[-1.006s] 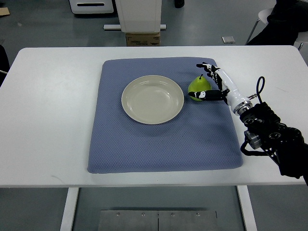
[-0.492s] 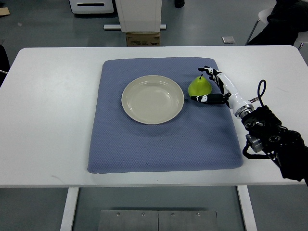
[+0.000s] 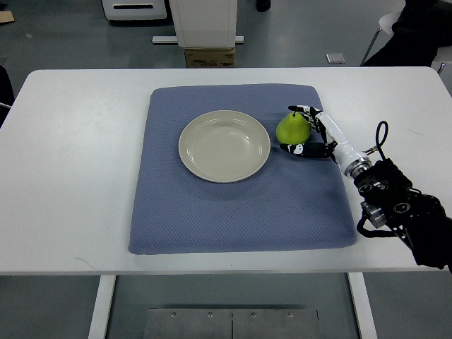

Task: Place pear on plate with right hand
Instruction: 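Lift the pear upward with the right hand, then carry the pear over the cream plate and lower it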

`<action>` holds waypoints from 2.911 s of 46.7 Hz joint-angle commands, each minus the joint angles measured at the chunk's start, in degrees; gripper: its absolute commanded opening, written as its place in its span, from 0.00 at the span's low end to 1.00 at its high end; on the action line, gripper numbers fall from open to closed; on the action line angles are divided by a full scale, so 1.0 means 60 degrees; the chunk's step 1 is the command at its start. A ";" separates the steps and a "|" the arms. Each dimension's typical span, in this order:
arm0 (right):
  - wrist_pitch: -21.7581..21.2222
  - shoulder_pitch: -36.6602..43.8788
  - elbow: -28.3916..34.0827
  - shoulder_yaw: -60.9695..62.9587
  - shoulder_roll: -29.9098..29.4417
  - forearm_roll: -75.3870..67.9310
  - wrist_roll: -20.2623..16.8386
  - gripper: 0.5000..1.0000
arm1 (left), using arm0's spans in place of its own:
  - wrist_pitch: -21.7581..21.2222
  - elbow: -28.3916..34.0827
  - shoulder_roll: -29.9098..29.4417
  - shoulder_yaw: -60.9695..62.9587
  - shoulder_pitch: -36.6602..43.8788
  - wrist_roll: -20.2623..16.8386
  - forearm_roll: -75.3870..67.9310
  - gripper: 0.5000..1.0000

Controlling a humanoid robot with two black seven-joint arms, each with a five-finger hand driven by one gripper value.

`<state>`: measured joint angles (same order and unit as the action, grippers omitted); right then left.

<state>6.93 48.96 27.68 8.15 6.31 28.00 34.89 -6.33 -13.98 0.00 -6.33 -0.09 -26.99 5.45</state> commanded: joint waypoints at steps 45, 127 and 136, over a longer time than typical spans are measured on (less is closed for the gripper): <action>-0.0262 0.1830 0.0191 0.0444 0.0017 -0.0155 -0.1200 0.00 | 0.0000 0.0000 0.0000 0.0000 0.0000 0.0001 0.0000 1.00; -0.1888 0.1479 0.0381 -0.1138 -0.1052 -0.0052 -0.0805 0.00 | 0.0000 0.0000 0.0000 0.0000 0.0000 0.0001 0.0000 1.00; -0.1873 0.1347 0.0381 -0.1138 -0.1052 -0.0052 -0.0805 0.00 | 0.0000 0.0000 0.0000 0.0000 0.0000 0.0002 0.0000 1.00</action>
<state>-4.33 57.15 29.92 1.31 0.00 27.69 30.06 -6.33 -13.97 0.00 -6.33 -0.09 -27.03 5.45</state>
